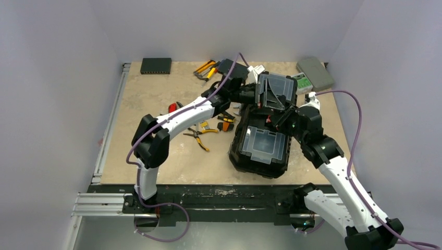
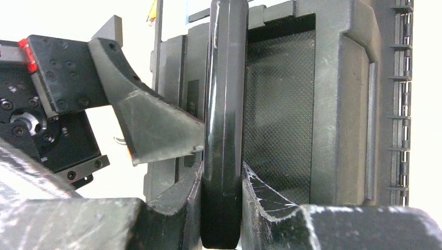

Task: Pack the tool kit

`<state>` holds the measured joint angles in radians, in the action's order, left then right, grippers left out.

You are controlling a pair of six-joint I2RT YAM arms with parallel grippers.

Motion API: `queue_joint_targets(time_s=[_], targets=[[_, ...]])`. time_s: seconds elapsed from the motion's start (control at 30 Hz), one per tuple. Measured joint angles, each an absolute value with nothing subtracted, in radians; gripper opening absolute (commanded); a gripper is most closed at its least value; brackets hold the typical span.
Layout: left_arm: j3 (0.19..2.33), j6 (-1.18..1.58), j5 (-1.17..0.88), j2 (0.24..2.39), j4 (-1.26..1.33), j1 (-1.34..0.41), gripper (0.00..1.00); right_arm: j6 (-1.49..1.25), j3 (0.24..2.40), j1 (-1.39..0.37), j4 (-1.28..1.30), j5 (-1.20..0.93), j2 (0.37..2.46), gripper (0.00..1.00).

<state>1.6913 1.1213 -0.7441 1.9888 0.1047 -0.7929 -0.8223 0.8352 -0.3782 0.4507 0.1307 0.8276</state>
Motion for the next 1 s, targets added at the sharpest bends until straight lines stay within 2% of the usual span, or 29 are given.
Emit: queue_joint_targets(time_s=[0.17, 0.33, 0.4, 0.63, 0.8, 1.0], targets=[[1.703, 0.91, -0.667, 1.909, -0.168, -0.753, 1.0, -0.795, 0.873, -0.378, 0.477, 0.13, 0.867, 0.0], [1.687, 0.778, -0.546, 1.777, -0.362, -0.694, 1.0, -0.722, 0.974, -0.357, 0.525, 0.101, 0.971, 0.0], [1.632, 0.749, -0.493, 1.689, -0.395, -0.666, 1.0, -0.688, 1.019, -0.331, 0.538, 0.054, 1.024, 0.0], [1.418, 0.718, -0.372, 1.46, -0.419, -0.616, 1.0, -0.672, 1.084, -0.168, 0.406, -0.308, 1.219, 0.0], [1.354, 0.705, -0.334, 1.454, -0.44, -0.603, 1.0, -0.693, 1.108, -0.161, 0.329, -0.384, 1.295, 0.0], [1.323, 0.684, -0.319, 1.455, -0.449, -0.597, 1.0, -0.691, 1.12, -0.162, 0.352, -0.407, 1.295, 0.0]])
